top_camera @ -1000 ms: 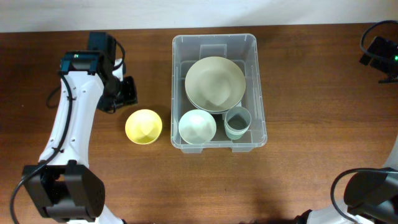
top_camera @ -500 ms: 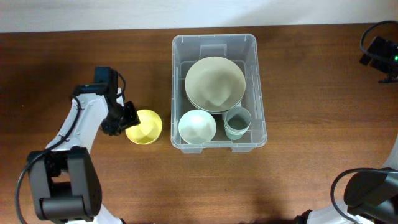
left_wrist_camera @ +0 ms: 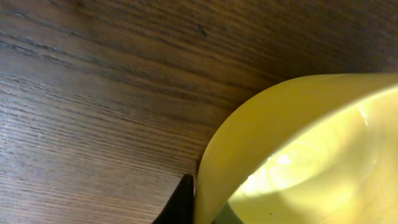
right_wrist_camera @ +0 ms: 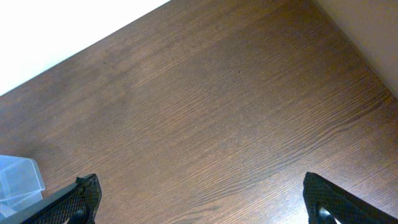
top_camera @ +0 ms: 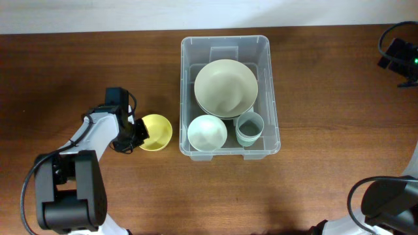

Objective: Pack container
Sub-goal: 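Carry the yellow bowl with the left gripper onto the white bowl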

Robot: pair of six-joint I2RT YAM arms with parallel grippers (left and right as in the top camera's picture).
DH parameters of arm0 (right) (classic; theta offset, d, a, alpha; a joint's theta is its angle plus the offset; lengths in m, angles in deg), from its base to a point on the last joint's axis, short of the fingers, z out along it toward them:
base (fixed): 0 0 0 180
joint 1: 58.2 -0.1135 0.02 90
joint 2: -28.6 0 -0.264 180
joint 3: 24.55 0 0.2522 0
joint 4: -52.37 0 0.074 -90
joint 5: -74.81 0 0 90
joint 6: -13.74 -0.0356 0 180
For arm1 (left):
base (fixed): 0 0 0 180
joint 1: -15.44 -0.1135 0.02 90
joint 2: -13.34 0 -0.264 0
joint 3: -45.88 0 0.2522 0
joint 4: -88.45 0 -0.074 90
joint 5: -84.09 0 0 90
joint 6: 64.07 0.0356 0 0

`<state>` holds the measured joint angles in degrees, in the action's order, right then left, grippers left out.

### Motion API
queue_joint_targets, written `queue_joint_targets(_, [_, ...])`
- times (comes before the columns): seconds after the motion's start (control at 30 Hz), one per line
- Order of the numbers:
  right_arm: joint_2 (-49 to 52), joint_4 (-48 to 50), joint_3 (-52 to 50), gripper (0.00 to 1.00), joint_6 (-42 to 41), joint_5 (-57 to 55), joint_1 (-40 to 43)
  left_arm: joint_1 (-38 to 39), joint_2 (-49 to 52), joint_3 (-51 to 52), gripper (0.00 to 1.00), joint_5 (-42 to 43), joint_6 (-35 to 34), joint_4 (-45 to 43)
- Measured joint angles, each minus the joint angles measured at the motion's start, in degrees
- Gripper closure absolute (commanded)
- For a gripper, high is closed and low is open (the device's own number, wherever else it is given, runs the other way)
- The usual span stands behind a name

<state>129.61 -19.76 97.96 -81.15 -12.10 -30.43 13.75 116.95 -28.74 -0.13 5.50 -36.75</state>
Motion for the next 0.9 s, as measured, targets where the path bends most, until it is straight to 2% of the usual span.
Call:
queue_joint_targets(0.1, [0.00, -0.02, 0.00, 0.01, -0.02, 0.00, 0.00, -0.07, 0.00, -2.71, 0.99, 0.00, 0.00, 2.08])
queue_joint_targets(0.23, [0.00, 0.00, 0.00, 0.01, 0.00, 0.02, 0.00, -0.63, -0.92, -12.39, 0.99, 0.00, 0.00, 6.84])
queue_joint_targets(0.4, [0.00, 0.00, 0.00, 0.01, 0.02, 0.02, 0.00, 1.73, -7.37, -23.43, 0.99, -0.04, 0.02, 10.21])
queue_joint_targets(0.5, [0.00, -0.02, 0.00, 0.01, -0.02, 0.02, 0.00, 9.14, -13.16, -25.70, 0.99, 0.09, 0.02, 10.43])
queue_joint_targets(0.7, [0.00, -0.02, 0.00, 0.01, -0.02, 0.00, 0.00, 22.23, -12.41, -25.73, 0.99, -0.98, 0.94, 12.70])
queue_joint_targets(0.9, [0.00, 0.00, 0.00, 0.01, -0.02, 0.00, 0.00, 28.09, -10.84, -25.70, 0.99, -3.23, 1.16, 16.22])
